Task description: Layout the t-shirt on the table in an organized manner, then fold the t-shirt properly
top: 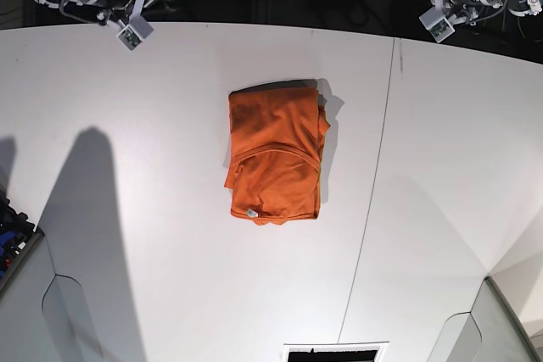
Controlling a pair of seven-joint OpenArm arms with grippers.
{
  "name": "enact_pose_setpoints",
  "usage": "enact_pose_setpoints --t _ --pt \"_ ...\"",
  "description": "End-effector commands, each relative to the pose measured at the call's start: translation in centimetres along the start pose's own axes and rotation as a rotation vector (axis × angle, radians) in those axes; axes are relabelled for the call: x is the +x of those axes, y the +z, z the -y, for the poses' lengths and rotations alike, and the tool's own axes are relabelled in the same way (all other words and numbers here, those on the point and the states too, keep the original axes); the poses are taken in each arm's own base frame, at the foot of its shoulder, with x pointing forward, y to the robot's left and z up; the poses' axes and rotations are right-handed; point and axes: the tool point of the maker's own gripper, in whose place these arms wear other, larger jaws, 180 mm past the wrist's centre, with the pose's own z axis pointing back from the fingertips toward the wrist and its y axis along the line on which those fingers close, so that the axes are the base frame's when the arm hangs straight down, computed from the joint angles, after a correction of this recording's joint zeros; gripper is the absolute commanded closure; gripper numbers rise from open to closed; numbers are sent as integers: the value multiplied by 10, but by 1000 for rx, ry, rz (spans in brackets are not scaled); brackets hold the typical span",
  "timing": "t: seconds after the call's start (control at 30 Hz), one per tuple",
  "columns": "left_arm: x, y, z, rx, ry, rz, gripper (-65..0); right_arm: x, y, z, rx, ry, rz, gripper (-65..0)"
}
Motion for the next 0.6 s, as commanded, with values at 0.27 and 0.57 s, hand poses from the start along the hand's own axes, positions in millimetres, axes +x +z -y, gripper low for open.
enact_pose_setpoints --t 0.27,0.57 --pt "-95 -8 -10 71 89 -201 -3 -86 5 -18 2 -73 -198 0" --pt "-202 -49 -6 1 178 -486 -2 -183 -7 6 -25 -310 -426 0"
